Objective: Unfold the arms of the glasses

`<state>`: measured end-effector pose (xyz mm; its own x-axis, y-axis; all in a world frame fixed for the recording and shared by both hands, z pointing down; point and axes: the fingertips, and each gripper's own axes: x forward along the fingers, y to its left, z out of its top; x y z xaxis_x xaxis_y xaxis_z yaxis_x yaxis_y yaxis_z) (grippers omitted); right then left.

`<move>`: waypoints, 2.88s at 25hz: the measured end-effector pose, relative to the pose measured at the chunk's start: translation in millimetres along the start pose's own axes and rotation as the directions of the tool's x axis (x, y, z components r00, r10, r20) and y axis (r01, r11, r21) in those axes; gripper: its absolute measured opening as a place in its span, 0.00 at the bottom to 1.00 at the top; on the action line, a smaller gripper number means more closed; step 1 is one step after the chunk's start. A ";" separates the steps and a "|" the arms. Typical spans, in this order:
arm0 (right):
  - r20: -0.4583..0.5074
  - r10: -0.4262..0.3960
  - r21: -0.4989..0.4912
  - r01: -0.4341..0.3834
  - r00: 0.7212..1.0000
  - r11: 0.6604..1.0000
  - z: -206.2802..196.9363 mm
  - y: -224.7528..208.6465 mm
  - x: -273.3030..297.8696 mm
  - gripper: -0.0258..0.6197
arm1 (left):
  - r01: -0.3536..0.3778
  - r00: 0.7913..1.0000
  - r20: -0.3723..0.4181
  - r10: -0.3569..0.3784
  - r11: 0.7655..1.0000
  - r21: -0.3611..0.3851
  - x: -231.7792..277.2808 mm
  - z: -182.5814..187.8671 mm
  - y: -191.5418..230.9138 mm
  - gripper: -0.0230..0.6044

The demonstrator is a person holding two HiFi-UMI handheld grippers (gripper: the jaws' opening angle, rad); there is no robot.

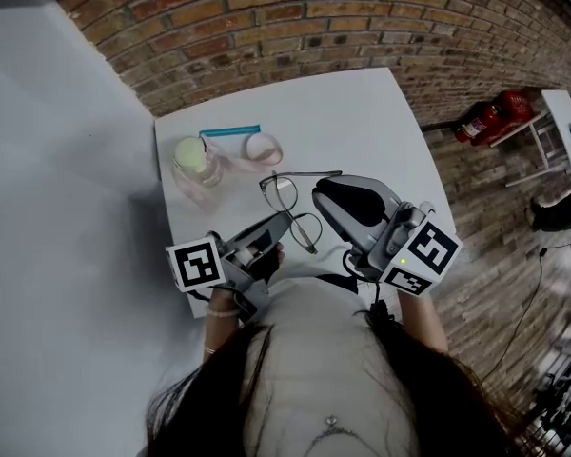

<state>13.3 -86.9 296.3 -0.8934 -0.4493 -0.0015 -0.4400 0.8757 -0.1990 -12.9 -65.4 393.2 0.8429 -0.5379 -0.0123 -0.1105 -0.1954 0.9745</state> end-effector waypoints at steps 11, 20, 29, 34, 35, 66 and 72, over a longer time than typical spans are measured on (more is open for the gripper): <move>-0.091 0.054 0.017 -0.053 0.994 0.998 -22.5 14.4 15.0 0.11 | 0.004 1.000 0.014 -0.005 0.999 0.042 -1.4 2.2 -5.2 0.07; -0.127 0.076 0.034 -0.073 0.989 0.997 -33.7 19.2 24.0 0.11 | -0.004 1.000 0.000 0.004 0.982 0.191 -2.3 7.4 -4.7 0.07; -0.164 0.087 0.048 -0.081 0.983 0.996 -39.8 20.1 30.6 0.12 | -0.020 1.000 0.015 0.016 0.964 0.264 -1.1 10.6 -8.5 0.07; -0.188 0.094 0.055 -0.085 0.978 0.995 -43.8 21.1 34.2 0.13 | -0.043 0.999 0.025 0.037 0.949 0.312 -1.7 12.6 -9.3 0.07; -0.192 0.095 0.057 -0.086 0.977 0.995 -44.3 21.3 34.3 0.13 | -0.046 0.999 0.026 0.039 0.946 0.322 -1.6 12.7 -9.6 0.07; -0.197 0.069 0.037 -0.063 0.978 0.997 -40.5 22.0 35.1 0.08 | -0.088 0.994 0.093 0.059 0.933 0.349 -6.7 21.2 -6.7 0.07; -0.180 0.058 0.022 -0.055 0.982 0.998 -36.6 20.9 33.7 0.08 | -0.080 0.993 0.110 0.048 0.946 0.314 -9.0 23.9 -3.5 0.07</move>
<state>-29.3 -77.2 328.0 -0.9191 -0.3587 0.1631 -0.3883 0.8948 -0.2204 -32.7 -79.5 384.5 0.7737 -0.6335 0.0095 -0.3373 -0.3990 0.8527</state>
